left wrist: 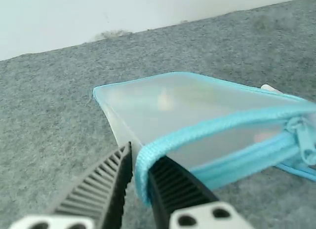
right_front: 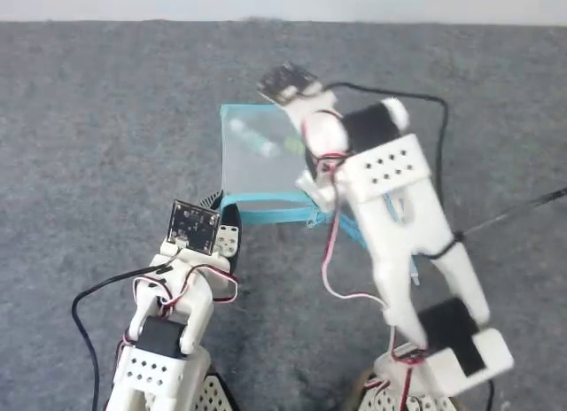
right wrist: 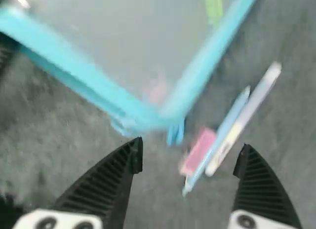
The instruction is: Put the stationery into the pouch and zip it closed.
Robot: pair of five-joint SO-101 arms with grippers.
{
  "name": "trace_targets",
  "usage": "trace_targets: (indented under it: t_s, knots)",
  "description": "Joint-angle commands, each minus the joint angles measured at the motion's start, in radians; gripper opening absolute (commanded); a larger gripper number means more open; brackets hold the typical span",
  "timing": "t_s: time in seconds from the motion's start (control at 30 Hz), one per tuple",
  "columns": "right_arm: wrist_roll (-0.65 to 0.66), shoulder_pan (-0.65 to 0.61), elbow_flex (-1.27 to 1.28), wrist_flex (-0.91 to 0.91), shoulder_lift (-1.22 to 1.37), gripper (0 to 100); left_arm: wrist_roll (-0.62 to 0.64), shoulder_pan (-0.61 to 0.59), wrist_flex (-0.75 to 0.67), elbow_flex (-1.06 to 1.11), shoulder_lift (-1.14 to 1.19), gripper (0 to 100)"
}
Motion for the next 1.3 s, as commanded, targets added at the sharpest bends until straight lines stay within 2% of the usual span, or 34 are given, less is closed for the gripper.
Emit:
trace_targets:
  t_s: [0.0,0.27,0.5,0.8,1.03,1.27]
  knots:
    - [0.055,0.082,0.118,0.028,-0.139,29.6,-0.005,0.005,-0.031,-0.012,-0.012,1]
    - [0.160,0.289,0.511,-0.163,-0.252,29.6,-0.005,0.003,-0.028,-0.012,-0.012,1]
    - [0.178,0.357,0.772,-0.395,-0.245,29.6,-0.005,0.003,-0.012,-0.012,-0.012,1]
    - [0.224,0.499,0.835,-0.530,-0.245,29.6,-0.005,0.003,-0.012,-0.012,-0.012,1]
    - [0.247,0.493,0.868,-0.538,-0.245,29.6,-0.005,0.003,-0.012,-0.012,-0.012,1]
    - [0.249,0.499,0.873,-0.621,-0.245,29.6,-0.005,0.003,-0.012,-0.012,-0.012,1]
